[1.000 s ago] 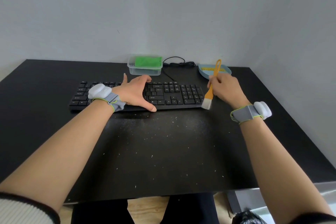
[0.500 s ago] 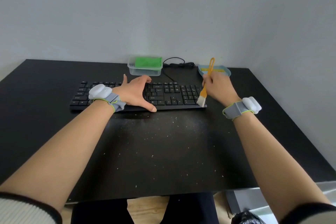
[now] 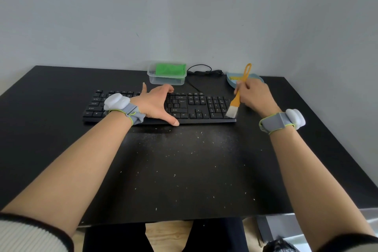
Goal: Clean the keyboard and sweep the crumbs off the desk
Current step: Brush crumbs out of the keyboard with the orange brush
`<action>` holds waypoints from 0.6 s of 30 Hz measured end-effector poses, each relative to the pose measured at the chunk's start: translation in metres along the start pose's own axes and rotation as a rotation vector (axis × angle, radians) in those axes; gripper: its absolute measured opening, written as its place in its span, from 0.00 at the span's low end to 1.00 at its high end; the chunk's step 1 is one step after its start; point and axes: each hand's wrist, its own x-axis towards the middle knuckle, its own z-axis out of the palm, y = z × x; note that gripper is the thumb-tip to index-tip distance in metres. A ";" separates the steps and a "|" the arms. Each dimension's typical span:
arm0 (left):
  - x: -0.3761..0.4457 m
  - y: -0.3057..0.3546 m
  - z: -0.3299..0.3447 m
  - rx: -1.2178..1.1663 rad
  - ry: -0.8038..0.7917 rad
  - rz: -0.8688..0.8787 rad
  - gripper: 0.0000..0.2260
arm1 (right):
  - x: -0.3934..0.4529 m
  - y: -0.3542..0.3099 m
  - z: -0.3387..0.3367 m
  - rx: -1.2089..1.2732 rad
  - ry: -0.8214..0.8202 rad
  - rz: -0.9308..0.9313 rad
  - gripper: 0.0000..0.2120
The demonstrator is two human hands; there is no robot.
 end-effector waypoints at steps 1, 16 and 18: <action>-0.001 0.000 0.000 0.002 -0.001 -0.001 0.52 | 0.000 -0.001 0.001 0.012 0.033 -0.009 0.18; 0.000 0.000 0.000 0.012 -0.007 0.003 0.51 | -0.004 0.008 0.013 -0.015 -0.045 0.012 0.20; 0.000 0.000 0.000 0.003 -0.008 0.001 0.51 | -0.002 0.007 0.008 0.038 -0.080 0.046 0.21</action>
